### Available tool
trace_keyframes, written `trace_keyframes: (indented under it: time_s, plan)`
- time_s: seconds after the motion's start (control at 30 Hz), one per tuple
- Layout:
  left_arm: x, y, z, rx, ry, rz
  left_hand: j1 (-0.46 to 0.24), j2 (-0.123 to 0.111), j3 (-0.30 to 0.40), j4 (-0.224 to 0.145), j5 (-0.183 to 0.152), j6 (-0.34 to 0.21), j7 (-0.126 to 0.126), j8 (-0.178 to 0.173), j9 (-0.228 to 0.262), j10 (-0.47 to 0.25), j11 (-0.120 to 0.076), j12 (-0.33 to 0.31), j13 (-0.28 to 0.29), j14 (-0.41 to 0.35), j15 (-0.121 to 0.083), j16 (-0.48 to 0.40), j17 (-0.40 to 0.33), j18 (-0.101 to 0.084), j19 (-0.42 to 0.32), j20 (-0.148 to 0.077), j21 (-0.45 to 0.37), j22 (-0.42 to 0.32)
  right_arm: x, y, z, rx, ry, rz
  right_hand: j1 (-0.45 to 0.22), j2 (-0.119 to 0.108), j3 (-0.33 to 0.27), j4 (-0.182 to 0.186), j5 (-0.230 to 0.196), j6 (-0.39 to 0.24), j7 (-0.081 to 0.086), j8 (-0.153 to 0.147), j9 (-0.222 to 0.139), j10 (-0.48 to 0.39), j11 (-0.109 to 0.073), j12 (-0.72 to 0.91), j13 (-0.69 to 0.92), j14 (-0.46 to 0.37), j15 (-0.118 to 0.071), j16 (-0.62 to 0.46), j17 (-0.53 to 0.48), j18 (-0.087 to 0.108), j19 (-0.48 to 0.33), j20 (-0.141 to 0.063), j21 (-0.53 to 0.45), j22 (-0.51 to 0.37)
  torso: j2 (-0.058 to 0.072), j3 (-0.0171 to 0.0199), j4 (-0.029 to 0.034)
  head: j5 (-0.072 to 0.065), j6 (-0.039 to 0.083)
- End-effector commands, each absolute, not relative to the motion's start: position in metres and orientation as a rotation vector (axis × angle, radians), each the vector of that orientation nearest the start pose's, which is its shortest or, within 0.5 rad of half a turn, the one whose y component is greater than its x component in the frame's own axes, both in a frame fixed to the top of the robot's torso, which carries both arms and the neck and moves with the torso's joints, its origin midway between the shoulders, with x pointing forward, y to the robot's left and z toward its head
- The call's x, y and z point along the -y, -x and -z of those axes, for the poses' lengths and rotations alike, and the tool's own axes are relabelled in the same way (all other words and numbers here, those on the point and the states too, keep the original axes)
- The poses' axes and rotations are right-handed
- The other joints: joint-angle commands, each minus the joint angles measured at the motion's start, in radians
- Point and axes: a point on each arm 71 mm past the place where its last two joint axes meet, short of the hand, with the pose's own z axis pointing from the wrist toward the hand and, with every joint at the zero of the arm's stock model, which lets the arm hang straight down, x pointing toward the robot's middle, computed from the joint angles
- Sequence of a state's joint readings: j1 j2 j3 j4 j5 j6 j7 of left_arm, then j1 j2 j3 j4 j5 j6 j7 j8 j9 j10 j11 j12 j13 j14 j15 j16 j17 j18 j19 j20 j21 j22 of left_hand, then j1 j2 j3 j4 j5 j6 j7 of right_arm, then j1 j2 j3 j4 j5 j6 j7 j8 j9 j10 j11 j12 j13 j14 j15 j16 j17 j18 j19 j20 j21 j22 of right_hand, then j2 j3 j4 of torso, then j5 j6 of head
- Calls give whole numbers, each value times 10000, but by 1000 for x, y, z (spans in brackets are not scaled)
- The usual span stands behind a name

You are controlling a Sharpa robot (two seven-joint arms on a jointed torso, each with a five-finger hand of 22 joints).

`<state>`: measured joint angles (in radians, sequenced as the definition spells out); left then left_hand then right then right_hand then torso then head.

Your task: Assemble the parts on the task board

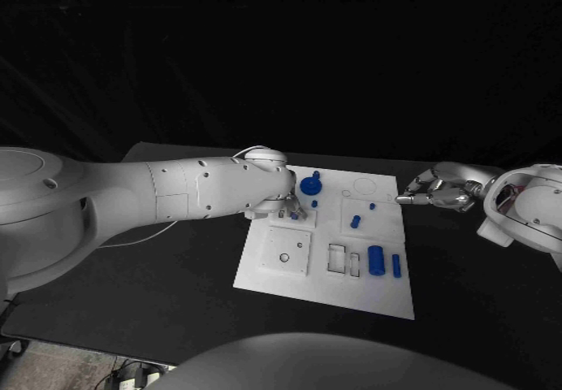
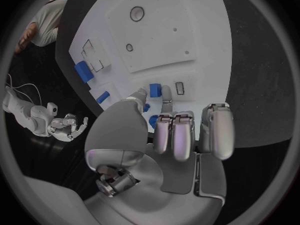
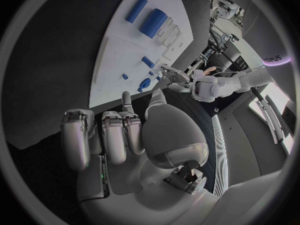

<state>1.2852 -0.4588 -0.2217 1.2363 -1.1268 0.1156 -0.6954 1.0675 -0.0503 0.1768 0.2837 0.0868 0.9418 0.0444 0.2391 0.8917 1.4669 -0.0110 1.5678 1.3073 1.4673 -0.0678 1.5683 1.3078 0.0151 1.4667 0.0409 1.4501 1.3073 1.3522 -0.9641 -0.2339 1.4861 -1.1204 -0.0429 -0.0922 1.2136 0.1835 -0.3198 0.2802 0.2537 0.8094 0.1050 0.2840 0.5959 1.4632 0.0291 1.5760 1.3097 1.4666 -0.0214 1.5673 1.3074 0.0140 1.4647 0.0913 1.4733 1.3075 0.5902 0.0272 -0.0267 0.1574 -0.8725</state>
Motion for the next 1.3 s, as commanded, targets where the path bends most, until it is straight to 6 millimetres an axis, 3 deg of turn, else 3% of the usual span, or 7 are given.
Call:
trace_keyframes:
  time_s: [0.03,0.43,0.77,0.87,1.0,1.1,1.3]
  plan:
    - [-129,-510,257,-23178,705,100,-71,29,-107,36,-26,-258,298,-70,-13,1039,70,30,2635,1035,91,25,2630,183,407,99,-36,1595,276,-482,203,-20668,-513,-6077,86,48,10,-56,31,-43,9,-39,-9,1076,-46,-52,2611,1042,3,35,2634,189,24,16,-45,2189,-3,-1,1,-9,-1]
    - [-129,-509,255,-22984,830,667,-1146,-108,-1182,104,-375,-393,288,169,171,1039,60,30,2635,1035,84,25,2630,185,412,95,-62,1613,277,-482,203,-20665,-528,-6057,78,57,8,-44,35,-42,10,-44,-11,1076,-45,-52,2611,1042,2,35,2634,189,26,16,-44,2190,-4,2,-6,-6,-1]
    - [-132,-509,247,-22441,1315,1556,-1129,-38,-1396,75,-346,-258,233,364,278,1039,20,30,2635,1035,54,25,2630,158,468,74,37,1706,278,-483,203,-20646,-550,-6042,71,64,4,-32,40,-42,10,-50,-13,1076,-45,-52,2611,1042,2,35,2634,187,31,16,-40,2192,-4,0,-3,-64,-1]
    - [-134,-509,240,-22260,1390,1726,-732,67,-1342,72,-106,-234,205,465,327,1039,-3,30,2635,1035,33,25,2630,152,485,58,59,1732,278,-483,203,-20639,-558,-6035,71,64,4,-32,40,-42,10,-50,-13,1076,-45,-52,2611,1042,2,35,2634,187,31,16,-40,2192,-11,6,-2,-68,-1]
    - [-136,-509,230,-22207,1248,1909,273,262,-1090,-32,1032,-234,157,602,385,1039,-43,30,2635,1035,-1,25,2630,132,529,20,137,1810,279,-483,203,-20634,-566,-6027,61,67,-1,-20,42,-41,11,-53,-15,1076,-45,-52,2611,1042,2,35,2634,188,30,16,-42,2192,-14,6,-9,-105,-1]
    - [-138,-507,225,-22705,1291,2062,832,388,-830,-61,1395,-122,97,694,385,1039,-79,30,2635,1035,-25,25,2630,95,599,-1,283,1932,279,-483,203,-20632,-573,-6020,30,85,-15,15,55,-37,11,-65,-21,1076,-45,-52,2611,1042,2,35,2634,187,32,15,-43,2193,-14,6,-2,-154,-1]
    - [-137,-504,226,-24110,1708,2133,1392,184,141,85,1165,175,49,485,-17,1039,-132,30,2635,1035,-57,25,2630,62,658,-45,416,2053,279,-483,203,-20636,-569,-6027,13,108,-18,37,83,-33,11,-74,-25,1076,-45,-52,2611,1042,2,35,2634,187,34,14,-44,2193,-5,-4,-7,-186,-1]
